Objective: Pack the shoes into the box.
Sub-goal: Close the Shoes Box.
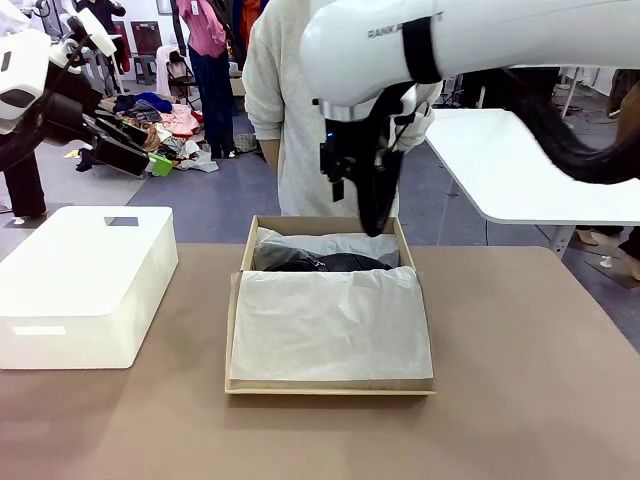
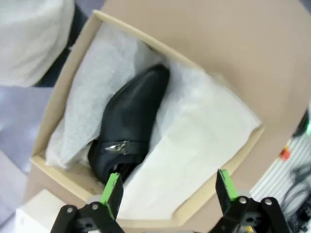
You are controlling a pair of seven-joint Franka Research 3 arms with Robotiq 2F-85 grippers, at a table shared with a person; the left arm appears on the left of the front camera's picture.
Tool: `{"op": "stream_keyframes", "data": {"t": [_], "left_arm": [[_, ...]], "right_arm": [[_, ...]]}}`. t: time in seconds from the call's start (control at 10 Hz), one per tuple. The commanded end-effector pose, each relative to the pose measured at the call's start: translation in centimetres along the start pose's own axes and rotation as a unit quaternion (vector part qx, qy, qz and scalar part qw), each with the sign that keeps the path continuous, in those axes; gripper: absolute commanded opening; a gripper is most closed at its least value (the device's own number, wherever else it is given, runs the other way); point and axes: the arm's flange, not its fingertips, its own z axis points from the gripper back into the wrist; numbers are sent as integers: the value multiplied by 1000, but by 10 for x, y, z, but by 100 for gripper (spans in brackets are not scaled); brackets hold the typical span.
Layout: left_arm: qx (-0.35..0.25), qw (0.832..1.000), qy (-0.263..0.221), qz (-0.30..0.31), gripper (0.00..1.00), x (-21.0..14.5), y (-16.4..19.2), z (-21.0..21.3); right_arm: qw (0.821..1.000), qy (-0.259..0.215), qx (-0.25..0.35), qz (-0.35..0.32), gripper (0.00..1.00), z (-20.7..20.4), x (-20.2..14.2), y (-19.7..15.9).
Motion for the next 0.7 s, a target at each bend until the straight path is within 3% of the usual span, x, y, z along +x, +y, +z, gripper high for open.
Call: {"op": "stream_keyframes", "data": {"t": [0.0, 0.2, 0.3, 0.5, 0.6], "left_arm": [[-3, 1000, -3, 1, 100, 0, 1, 0], [-3, 1000, -3, 1, 100, 0, 1, 0], [-3, 1000, -3, 1, 100, 0, 1, 0], [-3, 1000, -3, 1, 100, 0, 1, 0], [-3, 1000, -3, 1, 100, 0, 1, 0]], "right_arm": [[989, -33, 25, 144, 100, -3, 30, -33], [956, -34, 27, 291, 100, -4, 59, -60], [930, -38, 25, 365, 100, -7, 72, -72], [889, -34, 33, 455, 100, -12, 90, -86], [879, -23, 34, 475, 100, -14, 93, -87]]}}
